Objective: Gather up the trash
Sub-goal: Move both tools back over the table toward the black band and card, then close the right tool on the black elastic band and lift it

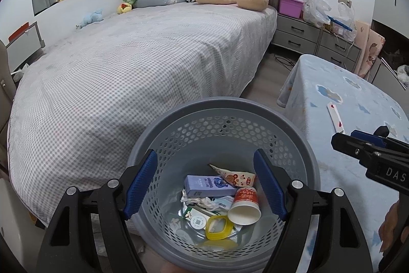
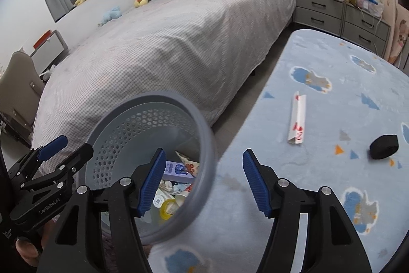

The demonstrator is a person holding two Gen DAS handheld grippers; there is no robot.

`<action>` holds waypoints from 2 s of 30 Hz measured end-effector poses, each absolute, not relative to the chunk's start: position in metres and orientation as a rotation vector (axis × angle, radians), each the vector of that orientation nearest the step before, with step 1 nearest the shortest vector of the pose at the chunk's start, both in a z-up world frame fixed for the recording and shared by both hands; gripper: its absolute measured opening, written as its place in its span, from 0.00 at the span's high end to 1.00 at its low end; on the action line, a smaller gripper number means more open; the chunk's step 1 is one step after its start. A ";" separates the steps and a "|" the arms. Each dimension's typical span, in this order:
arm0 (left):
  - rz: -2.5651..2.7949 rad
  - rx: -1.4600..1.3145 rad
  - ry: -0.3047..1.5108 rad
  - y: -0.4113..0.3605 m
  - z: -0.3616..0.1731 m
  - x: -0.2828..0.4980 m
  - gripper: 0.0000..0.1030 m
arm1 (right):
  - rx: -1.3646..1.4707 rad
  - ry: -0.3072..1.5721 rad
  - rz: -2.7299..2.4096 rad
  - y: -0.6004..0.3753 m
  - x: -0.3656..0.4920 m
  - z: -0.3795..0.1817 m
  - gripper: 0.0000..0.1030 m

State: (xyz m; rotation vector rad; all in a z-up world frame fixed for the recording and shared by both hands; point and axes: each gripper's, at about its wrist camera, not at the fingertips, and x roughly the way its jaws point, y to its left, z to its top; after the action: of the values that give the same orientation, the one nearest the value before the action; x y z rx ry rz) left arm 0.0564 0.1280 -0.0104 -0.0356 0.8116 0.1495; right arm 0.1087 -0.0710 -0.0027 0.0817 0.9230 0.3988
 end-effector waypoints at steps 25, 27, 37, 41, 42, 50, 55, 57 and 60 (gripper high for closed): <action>0.020 0.010 0.846 0.061 -0.022 0.072 0.27 | 0.175 0.860 0.065 -0.238 0.127 -0.006 0.32; 0.014 0.014 0.851 0.057 -0.023 0.074 0.27 | 0.176 0.859 0.053 -0.246 0.129 -0.008 0.31; -0.038 0.063 0.876 0.018 -0.029 0.096 0.27 | 0.188 0.892 0.016 -0.276 0.140 -0.031 0.25; -0.057 0.085 0.869 0.000 -0.028 0.108 0.27 | 0.209 0.905 0.006 -0.285 0.143 -0.041 0.24; -0.061 0.089 0.871 -0.004 -0.028 0.111 0.27 | 0.215 0.907 0.004 -0.288 0.144 -0.042 0.24; -0.124 0.084 0.893 -0.039 -0.029 0.150 0.27 | 0.254 0.911 0.000 -0.299 0.153 -0.050 0.20; -0.152 0.076 0.915 -0.058 -0.035 0.178 0.27 | 0.254 0.919 -0.003 -0.301 0.158 -0.054 0.20; -0.154 0.080 0.930 -0.062 -0.040 0.187 0.27 | 0.249 0.925 -0.006 -0.300 0.161 -0.056 0.20; -0.156 0.077 0.948 -0.063 -0.045 0.198 0.27 | 0.242 0.938 -0.003 -0.298 0.164 -0.060 0.20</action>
State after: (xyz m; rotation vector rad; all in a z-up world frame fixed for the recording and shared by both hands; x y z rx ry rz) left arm 0.1984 -0.0634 -0.0450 0.0765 0.9475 -0.1555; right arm 0.1644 -0.2983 -0.0600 0.2418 0.9384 -0.0031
